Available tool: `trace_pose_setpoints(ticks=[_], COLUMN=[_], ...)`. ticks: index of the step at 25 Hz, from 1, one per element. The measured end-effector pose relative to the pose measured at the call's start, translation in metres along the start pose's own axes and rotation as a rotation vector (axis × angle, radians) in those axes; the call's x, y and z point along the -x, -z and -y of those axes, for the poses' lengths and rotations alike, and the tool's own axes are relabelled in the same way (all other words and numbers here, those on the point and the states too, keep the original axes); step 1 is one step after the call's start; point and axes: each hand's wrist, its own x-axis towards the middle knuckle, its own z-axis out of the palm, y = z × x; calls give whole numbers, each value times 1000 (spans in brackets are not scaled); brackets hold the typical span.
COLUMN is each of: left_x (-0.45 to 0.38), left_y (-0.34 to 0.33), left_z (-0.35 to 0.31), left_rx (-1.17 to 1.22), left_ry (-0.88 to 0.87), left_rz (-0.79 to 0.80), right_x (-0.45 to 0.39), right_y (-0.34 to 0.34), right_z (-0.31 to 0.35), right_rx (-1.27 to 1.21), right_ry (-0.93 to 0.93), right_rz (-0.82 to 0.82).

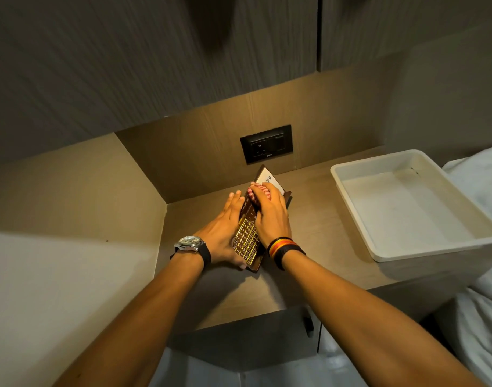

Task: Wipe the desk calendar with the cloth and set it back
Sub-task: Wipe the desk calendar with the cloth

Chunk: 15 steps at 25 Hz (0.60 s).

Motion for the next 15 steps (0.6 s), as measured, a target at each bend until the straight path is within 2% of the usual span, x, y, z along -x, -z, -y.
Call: trace_pose_setpoints(ticks=[4, 8, 10, 13, 15], left_x=[1, -4, -3, -3, -4], left_y=[-1, 1, 1, 0, 0], left_z=[1, -2, -3, -2, -3], left_rx=[13, -25, -23, -20, -37], left_ry=[4, -12, 0, 1, 8], left_rz=[-6, 1, 7, 0, 3], right_x=[52, 25, 38, 58, 31], right_y=[-2, 2, -5, -1, 8], right_z=[-11, -24, -21, -30, -35], right_rx=[-35, 9, 26, 21, 10], right_ry=[121, -12, 20, 161, 106], right_rz=[104, 46, 69, 148, 110])
